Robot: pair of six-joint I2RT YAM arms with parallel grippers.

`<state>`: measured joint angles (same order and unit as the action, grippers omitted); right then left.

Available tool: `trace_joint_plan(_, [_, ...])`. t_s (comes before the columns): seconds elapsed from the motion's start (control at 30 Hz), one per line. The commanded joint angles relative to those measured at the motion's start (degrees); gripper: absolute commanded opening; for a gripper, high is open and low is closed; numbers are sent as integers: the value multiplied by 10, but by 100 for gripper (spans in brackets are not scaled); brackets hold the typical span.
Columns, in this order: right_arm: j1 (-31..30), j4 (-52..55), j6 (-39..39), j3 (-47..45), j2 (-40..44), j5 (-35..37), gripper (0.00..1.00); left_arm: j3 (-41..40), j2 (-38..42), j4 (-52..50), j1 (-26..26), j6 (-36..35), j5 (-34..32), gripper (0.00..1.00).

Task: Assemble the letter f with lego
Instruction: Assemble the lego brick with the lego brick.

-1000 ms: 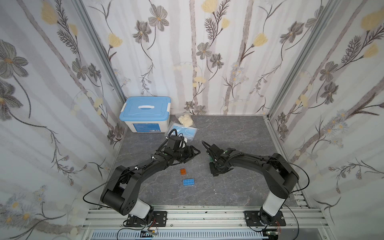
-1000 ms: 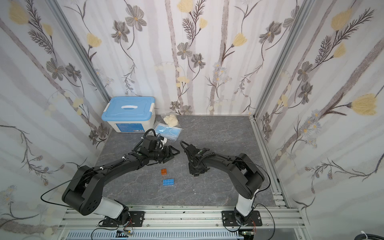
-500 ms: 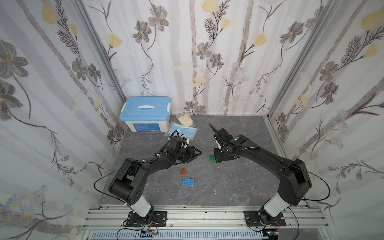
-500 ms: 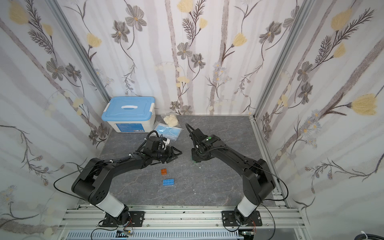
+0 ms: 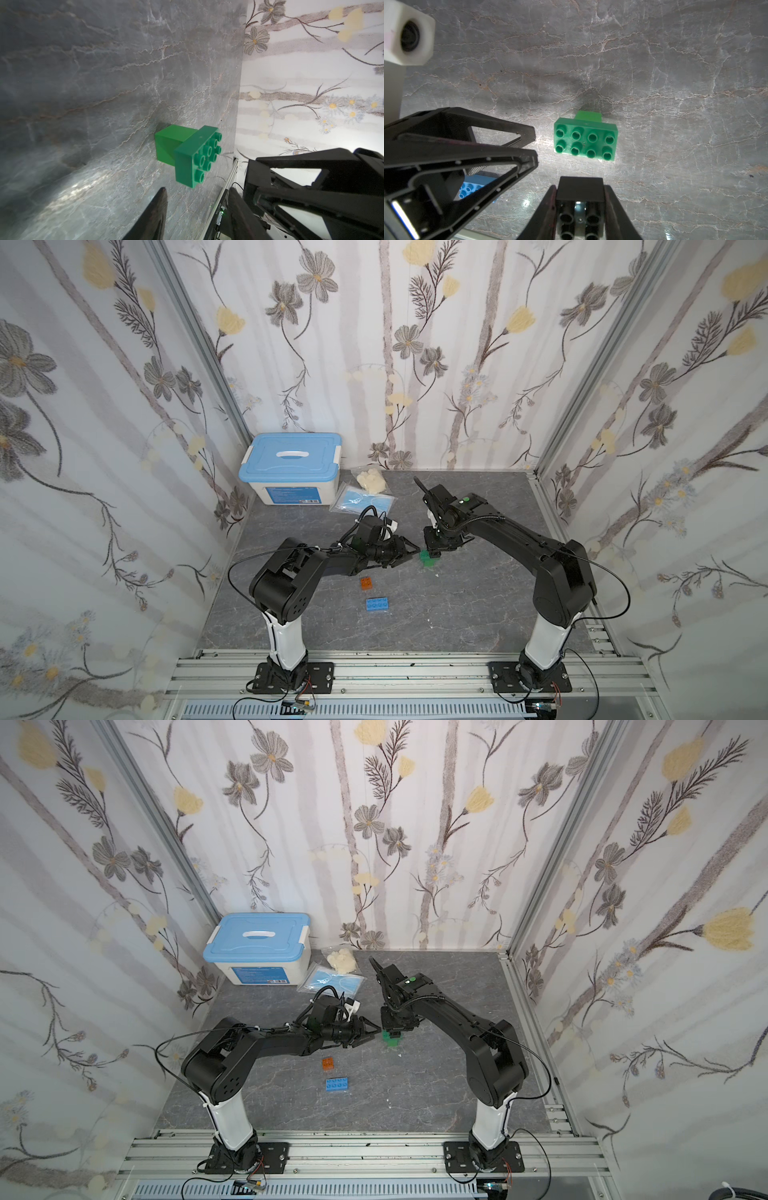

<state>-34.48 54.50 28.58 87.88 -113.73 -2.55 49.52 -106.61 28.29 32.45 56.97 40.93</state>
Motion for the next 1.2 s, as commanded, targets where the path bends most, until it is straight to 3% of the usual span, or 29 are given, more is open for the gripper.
trace_joint_plan(0.0, [0, 4, -8, 13, -14, 14, 35, 4, -14, 49, 2, 17, 10, 48])
trace_joint_plan(1.17, [11, 32, -13, 82, -93, 30, 34, 5, -41, 83, 7, 21, 16, 39])
